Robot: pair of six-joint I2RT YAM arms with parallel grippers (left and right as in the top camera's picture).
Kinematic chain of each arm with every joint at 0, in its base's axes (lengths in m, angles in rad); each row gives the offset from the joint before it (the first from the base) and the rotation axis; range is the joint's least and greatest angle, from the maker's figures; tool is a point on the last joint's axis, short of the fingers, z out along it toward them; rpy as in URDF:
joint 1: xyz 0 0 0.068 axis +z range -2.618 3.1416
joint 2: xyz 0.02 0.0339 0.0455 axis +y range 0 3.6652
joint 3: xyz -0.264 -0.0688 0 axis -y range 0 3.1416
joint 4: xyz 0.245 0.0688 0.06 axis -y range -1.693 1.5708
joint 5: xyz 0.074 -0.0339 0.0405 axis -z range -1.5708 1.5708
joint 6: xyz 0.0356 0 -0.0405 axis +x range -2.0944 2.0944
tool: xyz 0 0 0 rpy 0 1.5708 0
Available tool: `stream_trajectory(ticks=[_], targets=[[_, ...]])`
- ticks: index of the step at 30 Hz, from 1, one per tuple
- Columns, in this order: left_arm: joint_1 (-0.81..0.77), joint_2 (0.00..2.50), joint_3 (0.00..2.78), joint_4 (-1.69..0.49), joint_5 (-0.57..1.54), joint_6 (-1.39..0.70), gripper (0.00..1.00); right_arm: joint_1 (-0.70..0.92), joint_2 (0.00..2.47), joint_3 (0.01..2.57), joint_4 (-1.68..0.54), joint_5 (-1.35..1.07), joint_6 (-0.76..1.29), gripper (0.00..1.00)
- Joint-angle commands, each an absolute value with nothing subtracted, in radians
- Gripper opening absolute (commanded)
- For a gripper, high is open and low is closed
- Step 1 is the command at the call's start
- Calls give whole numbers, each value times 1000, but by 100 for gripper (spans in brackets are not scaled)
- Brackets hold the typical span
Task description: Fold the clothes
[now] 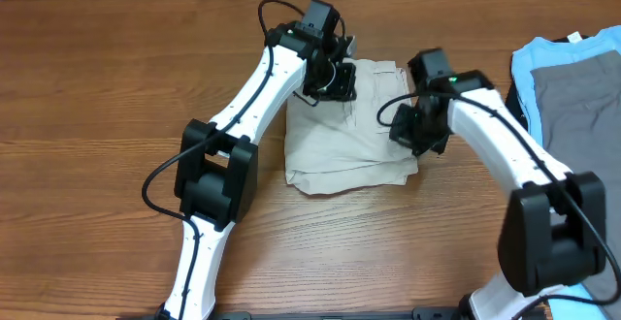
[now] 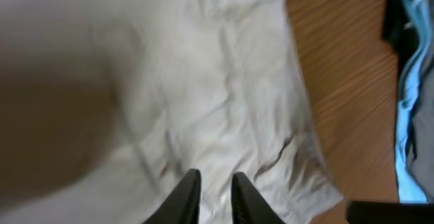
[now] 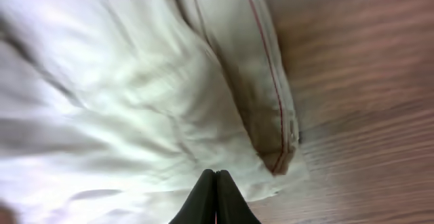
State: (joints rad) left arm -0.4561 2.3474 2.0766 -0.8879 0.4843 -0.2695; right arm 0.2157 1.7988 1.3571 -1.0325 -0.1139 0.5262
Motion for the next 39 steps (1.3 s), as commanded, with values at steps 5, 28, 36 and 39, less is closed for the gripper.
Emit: stream_trajectory(ticks=[5, 28, 36, 39], targets=[[-524, 2351, 2097, -690, 423, -315, 31, 165, 1763, 1377, -1060, -42, 528, 5], [-577, 2259, 2190, -862, 314, -291, 20, 39, 1763, 1374, -1090, 62, 527, 69], [-578, 2112, 2190, -1211, 282, -285, 7, -82, 1763, 1374, -1098, 70, 527, 100], [-578, 2121, 2170, -1289, 259, -285, 7, -87, 1763, 1374, -1079, 70, 527, 100]])
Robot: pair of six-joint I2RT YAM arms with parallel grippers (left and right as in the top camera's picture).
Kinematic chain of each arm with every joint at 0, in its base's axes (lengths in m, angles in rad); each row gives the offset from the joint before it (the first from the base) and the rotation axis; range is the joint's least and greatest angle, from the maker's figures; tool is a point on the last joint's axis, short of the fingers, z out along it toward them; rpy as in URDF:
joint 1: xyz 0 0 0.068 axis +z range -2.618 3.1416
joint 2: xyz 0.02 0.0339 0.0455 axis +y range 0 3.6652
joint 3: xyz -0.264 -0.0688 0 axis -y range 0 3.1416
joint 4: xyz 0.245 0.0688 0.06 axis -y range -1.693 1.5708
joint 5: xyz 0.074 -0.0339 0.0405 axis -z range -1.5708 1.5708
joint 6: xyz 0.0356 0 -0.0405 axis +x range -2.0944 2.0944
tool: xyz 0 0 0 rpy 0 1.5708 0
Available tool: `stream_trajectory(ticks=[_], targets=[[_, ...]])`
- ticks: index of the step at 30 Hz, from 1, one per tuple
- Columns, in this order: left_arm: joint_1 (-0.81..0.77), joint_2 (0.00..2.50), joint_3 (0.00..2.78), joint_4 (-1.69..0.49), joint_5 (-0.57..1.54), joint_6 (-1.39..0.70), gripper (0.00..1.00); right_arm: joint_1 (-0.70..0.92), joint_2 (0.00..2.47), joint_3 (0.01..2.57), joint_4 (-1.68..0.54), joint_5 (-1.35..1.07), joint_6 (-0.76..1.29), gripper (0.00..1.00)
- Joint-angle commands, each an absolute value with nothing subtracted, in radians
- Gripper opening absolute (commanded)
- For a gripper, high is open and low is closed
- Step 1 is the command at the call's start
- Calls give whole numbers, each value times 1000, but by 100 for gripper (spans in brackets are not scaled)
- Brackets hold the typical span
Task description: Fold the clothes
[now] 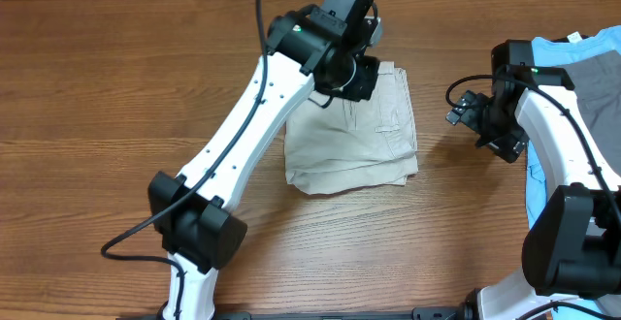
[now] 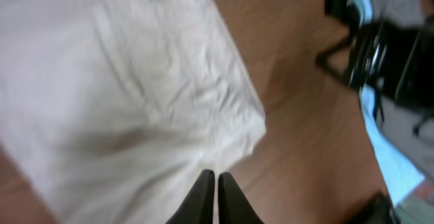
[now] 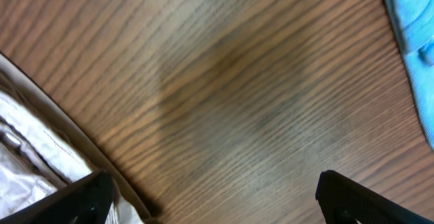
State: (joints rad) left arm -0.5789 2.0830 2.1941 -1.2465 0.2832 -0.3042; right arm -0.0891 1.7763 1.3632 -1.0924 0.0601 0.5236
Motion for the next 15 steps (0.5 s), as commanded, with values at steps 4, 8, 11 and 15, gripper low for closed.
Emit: stream_trajectory(ticks=[4, 8, 11, 15], targets=[[-582, 2125, 2076, -1324, 244, -290, 8, -87, 1763, 1374, -1058, 70, 527, 100], [-603, 2126, 1917, -1254, 244, -313, 8, -87, 1763, 1374, -1039, 70, 527, 100], [-610, 2126, 1794, -1172, 244, -351, 6, -87, 1763, 1374, -1031, 70, 527, 100], [-610, 2126, 1633, -1054, 244, -396, 6, -87, 1763, 1374, -1023, 70, 527, 100]])
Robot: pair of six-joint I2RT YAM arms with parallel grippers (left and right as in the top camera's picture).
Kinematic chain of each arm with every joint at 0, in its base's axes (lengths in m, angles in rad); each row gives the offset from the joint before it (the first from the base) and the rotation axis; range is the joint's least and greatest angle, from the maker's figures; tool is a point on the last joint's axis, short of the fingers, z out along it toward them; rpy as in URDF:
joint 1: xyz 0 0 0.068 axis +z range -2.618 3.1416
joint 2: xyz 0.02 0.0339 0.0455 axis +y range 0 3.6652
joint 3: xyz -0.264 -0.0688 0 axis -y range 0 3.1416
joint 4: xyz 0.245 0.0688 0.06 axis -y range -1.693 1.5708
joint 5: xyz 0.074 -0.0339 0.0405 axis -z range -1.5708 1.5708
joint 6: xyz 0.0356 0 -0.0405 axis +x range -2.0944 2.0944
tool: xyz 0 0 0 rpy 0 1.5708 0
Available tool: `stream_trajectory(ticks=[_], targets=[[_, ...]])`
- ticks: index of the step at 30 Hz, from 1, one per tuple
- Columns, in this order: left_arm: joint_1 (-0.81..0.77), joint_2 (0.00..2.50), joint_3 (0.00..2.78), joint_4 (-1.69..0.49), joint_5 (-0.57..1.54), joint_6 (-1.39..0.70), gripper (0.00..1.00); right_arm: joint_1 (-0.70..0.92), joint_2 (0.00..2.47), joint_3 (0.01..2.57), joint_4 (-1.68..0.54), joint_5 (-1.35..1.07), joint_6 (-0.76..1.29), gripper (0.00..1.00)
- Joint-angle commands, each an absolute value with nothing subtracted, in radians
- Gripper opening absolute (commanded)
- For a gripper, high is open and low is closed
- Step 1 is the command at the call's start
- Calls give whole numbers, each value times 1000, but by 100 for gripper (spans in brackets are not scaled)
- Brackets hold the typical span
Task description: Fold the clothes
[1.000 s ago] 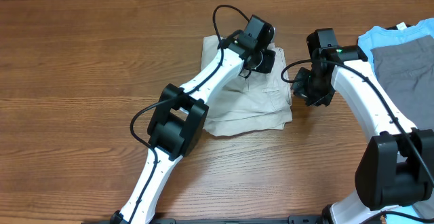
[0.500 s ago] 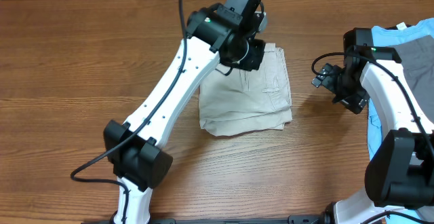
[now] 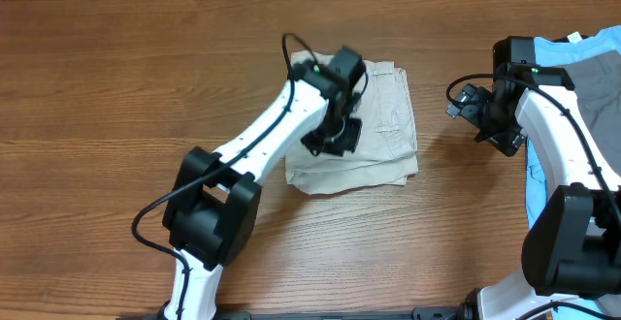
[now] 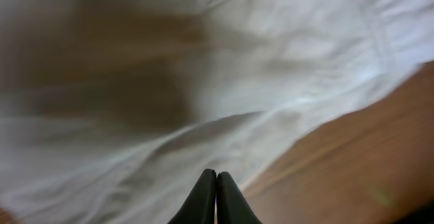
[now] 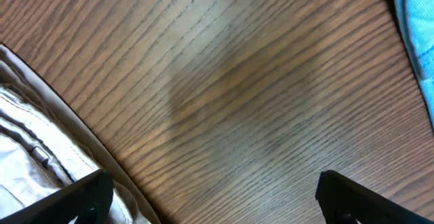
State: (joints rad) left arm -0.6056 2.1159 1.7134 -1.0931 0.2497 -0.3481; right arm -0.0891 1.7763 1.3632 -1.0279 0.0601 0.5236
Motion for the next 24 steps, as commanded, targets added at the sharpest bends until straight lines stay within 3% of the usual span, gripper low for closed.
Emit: stream_trajectory(ticks=[1, 7, 15, 20, 21, 24], targets=[[-610, 2126, 1597, -1020, 243, -398, 7, -87, 1763, 1374, -1022, 70, 527, 100], [-596, 2126, 1426, -874, 146, -446, 11, -87, 1763, 1374, -1022, 70, 527, 100], [-487, 2126, 1356, -925, -113, -499, 15, -87, 1763, 1374, -1022, 70, 527, 100], [-331, 2126, 1357, -929, -184, -499, 29, -87, 1763, 1374, -1022, 70, 527, 100], [-284, 2126, 1361, -926, -178, -500, 29, -87, 1763, 1374, -1022, 70, 527, 100], [-173, 2126, 1398, -944, -75, -466, 17, -87, 1763, 1374, -1022, 70, 527, 100]])
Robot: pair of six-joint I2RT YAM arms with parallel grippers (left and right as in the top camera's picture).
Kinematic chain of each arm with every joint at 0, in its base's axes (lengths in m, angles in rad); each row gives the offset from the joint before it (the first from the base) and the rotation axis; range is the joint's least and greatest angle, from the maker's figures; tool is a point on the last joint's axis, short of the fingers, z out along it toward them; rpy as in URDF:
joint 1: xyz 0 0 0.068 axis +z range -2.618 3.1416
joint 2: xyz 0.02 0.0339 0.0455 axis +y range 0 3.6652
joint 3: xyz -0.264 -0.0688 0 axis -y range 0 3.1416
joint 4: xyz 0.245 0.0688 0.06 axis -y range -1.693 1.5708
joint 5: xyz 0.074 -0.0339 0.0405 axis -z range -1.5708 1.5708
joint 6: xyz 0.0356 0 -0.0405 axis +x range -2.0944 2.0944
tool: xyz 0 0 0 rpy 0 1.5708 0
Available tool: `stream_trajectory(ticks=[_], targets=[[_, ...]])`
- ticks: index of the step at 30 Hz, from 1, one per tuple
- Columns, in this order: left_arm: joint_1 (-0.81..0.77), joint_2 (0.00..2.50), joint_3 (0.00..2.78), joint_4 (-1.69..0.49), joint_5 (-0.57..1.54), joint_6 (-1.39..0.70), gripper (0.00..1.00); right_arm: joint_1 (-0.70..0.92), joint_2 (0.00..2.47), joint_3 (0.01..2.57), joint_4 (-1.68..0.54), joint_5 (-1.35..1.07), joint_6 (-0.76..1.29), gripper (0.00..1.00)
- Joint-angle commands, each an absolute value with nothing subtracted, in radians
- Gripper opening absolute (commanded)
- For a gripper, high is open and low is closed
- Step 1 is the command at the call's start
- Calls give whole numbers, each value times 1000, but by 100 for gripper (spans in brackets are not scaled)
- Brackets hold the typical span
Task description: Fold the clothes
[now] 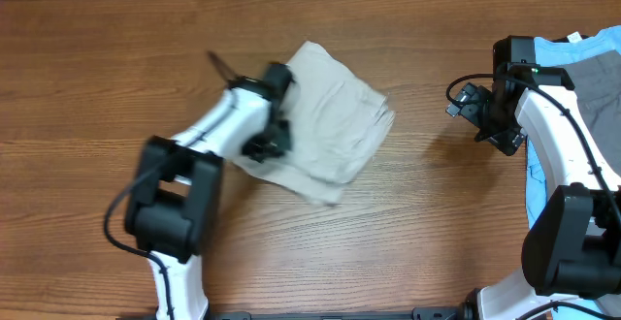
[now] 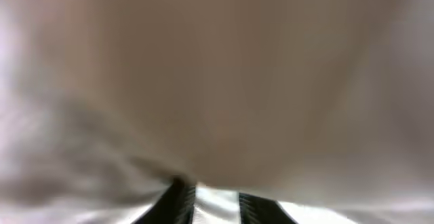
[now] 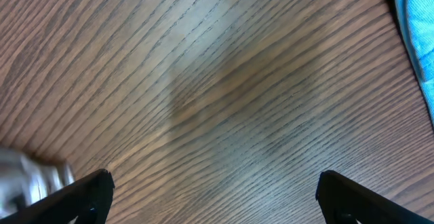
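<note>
The folded beige garment (image 1: 335, 116) lies skewed on the wooden table (image 1: 116, 78), left of centre. My left gripper (image 1: 272, 141) is at its left edge. In the left wrist view the blurred garment (image 2: 217, 81) fills the frame, and the left gripper (image 2: 215, 200) has a strip of pale cloth pinched between its fingers. My right gripper (image 1: 477, 116) hangs to the right of the garment, apart from it. The right wrist view shows the right gripper (image 3: 217, 197) wide open over bare wood, with a blurred corner of the garment (image 3: 27, 176) at lower left.
A light blue shirt (image 1: 529, 68) with a grey garment (image 1: 582, 78) on it lies at the table's right edge, just behind my right arm. Its blue hem (image 3: 417, 34) shows in the right wrist view.
The beige garment has shifted left and turned askew. My left gripper has moved from the garment's left front to its left edge, with cloth between its fingers. The right arm has not moved.
Both grippers were on the squared, folded garment, the left slightly open and the right shut. Then the right stood open off to the right and the left was shut near the back corner. Then the left pressed shut on the left front. Now the garment sits skewed further left.
</note>
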State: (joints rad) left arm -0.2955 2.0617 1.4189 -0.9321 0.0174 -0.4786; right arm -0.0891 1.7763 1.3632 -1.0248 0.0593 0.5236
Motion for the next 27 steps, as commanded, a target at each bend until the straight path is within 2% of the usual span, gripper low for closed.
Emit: stream_trajectory(ticks=[1, 3, 7, 13, 18, 27], targets=[[-139, 2126, 1418, -958, -26, -445, 15, -87, 1763, 1374, -1022, 70, 527, 100], [-81, 2126, 1470, -993, 47, -414, 14, -87, 1763, 1374, -1022, 70, 527, 100], [1, 2125, 1628, -1118, 84, -416, 18, -87, 1763, 1374, -1022, 70, 527, 100], [2, 2117, 1837, -1348, 155, -400, 17, -87, 1763, 1374, -1022, 70, 527, 100], [-115, 2091, 1840, -1423, 155, -343, 4, -87, 1763, 1374, -1022, 70, 527, 100], [-417, 2091, 1778, -1396, 147, -395, 4, -87, 1763, 1374, -1022, 70, 527, 100]])
